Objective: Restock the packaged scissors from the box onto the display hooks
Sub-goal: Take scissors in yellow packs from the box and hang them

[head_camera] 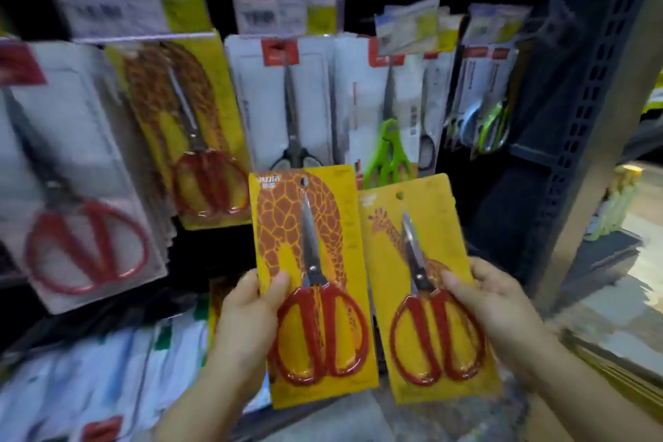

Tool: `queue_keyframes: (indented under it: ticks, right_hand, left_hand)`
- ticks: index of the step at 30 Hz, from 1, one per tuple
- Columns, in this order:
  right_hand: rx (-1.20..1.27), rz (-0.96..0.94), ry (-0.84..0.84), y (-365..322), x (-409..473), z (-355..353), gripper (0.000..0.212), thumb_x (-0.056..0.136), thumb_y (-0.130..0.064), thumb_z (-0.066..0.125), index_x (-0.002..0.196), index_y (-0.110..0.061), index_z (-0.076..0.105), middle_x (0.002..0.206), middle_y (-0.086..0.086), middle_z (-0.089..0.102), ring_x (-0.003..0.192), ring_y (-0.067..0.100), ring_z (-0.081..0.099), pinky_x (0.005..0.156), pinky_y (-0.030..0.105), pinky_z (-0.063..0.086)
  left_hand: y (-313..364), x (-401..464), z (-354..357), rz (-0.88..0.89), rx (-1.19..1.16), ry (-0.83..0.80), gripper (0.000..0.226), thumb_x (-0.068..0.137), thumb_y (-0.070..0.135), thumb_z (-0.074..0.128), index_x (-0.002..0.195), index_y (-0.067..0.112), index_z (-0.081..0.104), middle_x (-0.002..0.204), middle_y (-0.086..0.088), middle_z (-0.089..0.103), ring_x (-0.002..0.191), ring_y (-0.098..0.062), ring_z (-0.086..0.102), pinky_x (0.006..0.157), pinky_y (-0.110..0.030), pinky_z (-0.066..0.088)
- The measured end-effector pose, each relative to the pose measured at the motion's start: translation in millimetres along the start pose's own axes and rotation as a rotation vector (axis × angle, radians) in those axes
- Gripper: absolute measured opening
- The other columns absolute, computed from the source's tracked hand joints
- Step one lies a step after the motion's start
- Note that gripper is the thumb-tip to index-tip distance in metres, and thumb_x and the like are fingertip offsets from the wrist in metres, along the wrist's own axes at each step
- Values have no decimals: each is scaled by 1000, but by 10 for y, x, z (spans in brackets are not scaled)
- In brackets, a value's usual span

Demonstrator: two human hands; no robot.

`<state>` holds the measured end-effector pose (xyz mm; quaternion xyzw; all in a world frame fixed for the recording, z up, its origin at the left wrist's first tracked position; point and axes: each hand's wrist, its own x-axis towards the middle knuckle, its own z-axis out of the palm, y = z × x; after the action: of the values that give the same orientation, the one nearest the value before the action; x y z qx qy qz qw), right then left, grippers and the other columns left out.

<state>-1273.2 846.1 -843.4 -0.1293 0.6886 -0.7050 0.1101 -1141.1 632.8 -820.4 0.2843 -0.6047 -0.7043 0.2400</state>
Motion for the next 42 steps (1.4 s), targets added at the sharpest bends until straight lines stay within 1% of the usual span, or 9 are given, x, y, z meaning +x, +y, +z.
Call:
queue_keyframes:
  ticks: [5,9,11,12,22,27,34,39,42]
  right_hand:
    - [106,-78,-101,-157,57,936,13,87,-8,59,86,-16,69,82,12,74,69,24,68,73,41,52]
    - [88,-216,-192,-424,174,1443,15,70,-34,75,83,-29,71,85,3,74,76,21,67,75,38,51]
    - [96,-263,-221,-561,279,1636,2,83,-18,67,83,-20,67,76,-3,73,68,13,67,67,31,54]
    - [100,-286,-232,-629,329,1713,10,88,-10,60,84,-18,64,72,-5,73,65,9,66,63,27,55]
    - [152,-370,-323,-1116,450,2387,15,93,-8,52,92,-21,60,92,3,69,81,18,65,81,40,54]
    - [284,-342,-330,-1057,404,2471,13,93,-10,52,95,-18,61,87,-1,71,74,9,69,68,26,58]
    - [243,-282,-267,-1173,503,2560,9,94,-15,53,96,-16,62,87,3,71,76,14,69,67,33,57]
    - [253,-260,-197,-1171,477,2628,11,92,-13,54,90,-16,65,89,7,72,85,23,70,75,40,57]
    - [278,-218,-184,-1116,425,2632,13,92,-12,54,85,-15,64,82,7,72,79,24,70,76,44,57]
  left_hand:
    - [248,94,-657,96,-45,134,11,92,12,55,93,9,66,90,-17,70,75,-24,63,72,-41,53]
    - [414,149,-903,169,-100,180,11,92,12,54,88,11,65,85,-11,69,73,-22,61,69,-37,51]
    - [491,151,-964,197,-133,167,11,93,13,54,92,12,65,85,-10,70,73,-21,62,69,-37,53]
    - [526,145,-988,202,-140,156,11,93,14,53,92,12,64,86,-11,70,73,-23,63,70,-39,55]
    - [584,84,-1292,214,-150,223,12,94,20,53,91,15,63,80,-12,72,66,-22,68,64,-42,60]
    - [562,104,-1333,214,-158,227,13,93,21,53,88,12,62,76,-11,68,65,-22,66,60,-38,59]
    - [498,172,-1298,185,-217,240,14,94,20,52,93,14,64,97,-20,71,92,-38,68,77,-50,57]
    - [465,206,-1327,177,-224,241,15,94,20,52,91,14,65,93,-18,72,78,-29,70,65,-40,59]
    - [460,208,-1342,171,-222,237,15,94,20,52,92,14,65,95,-20,71,81,-32,69,70,-45,59]
